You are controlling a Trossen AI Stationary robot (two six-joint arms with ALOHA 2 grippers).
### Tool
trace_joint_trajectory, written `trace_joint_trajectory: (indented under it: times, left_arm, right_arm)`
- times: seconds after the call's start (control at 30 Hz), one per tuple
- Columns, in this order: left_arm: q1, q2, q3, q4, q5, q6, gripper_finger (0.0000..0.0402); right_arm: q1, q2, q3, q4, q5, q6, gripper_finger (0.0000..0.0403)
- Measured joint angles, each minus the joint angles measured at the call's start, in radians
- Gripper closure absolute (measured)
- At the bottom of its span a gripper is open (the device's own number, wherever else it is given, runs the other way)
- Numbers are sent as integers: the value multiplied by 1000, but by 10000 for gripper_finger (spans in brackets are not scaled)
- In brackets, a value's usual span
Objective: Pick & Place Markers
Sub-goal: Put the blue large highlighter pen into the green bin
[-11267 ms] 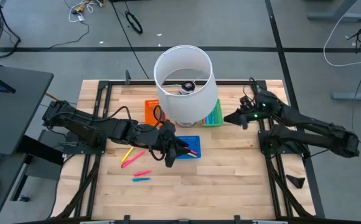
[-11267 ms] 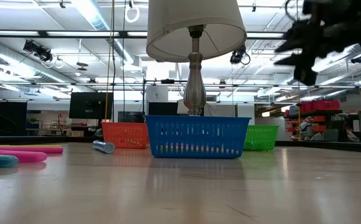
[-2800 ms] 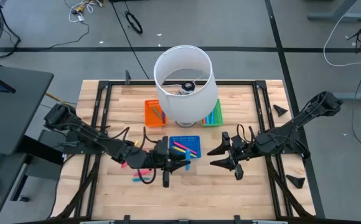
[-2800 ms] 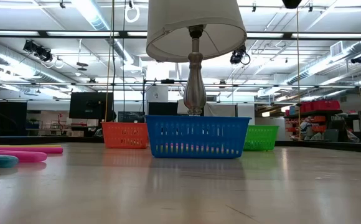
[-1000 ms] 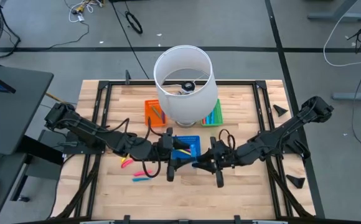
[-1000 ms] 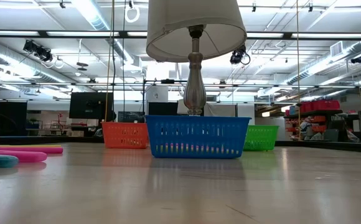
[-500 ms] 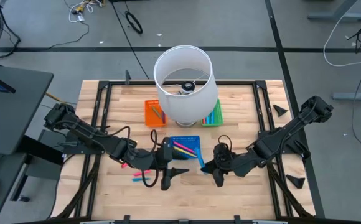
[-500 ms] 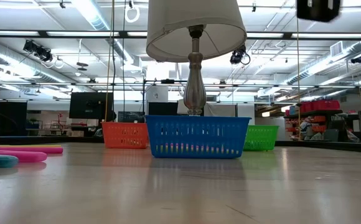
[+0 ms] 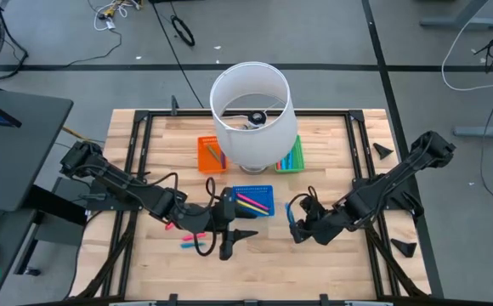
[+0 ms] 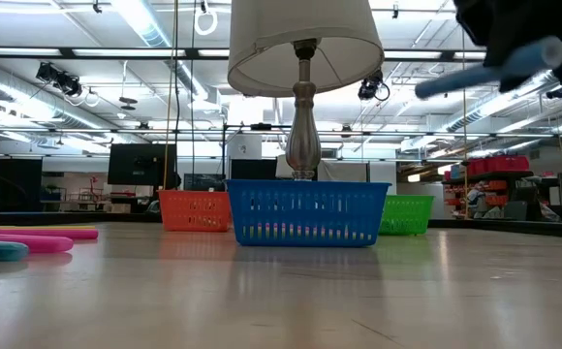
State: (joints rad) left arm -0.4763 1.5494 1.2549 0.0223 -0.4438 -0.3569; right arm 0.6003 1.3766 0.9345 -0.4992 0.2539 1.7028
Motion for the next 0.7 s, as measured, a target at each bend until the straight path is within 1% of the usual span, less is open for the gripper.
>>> trace_joint_trajectory:
  times: [0.07,0.17,0.23,0.33,0.43,0.6,0.7]
  left_arm:
    - [0,0,0,0,0,0,191]
    - [0,0,0,-3,0,0,191]
    - [0,0,0,-7,0,0,191]
    - [0,0,0,-18,0,0,191]
    - [0,0,0,-24,0,0,191]
    - [2,0,0,-34,-6,0,191]
    - [2,0,0,-40,-6,0,191]
  right_arm:
    - [-3,-2,-65,111,-26,21,357]
    - [-26,-28,-184,323,-58,20,357]
    - [-54,-59,-254,401,-63,19,357]
    - [-112,-119,-331,414,-67,-8,357]
    - [-189,-195,-397,416,-99,-65,357]
    - [-355,-316,-476,401,-182,-184,357]
    - [-469,-359,-485,374,-248,-264,357]
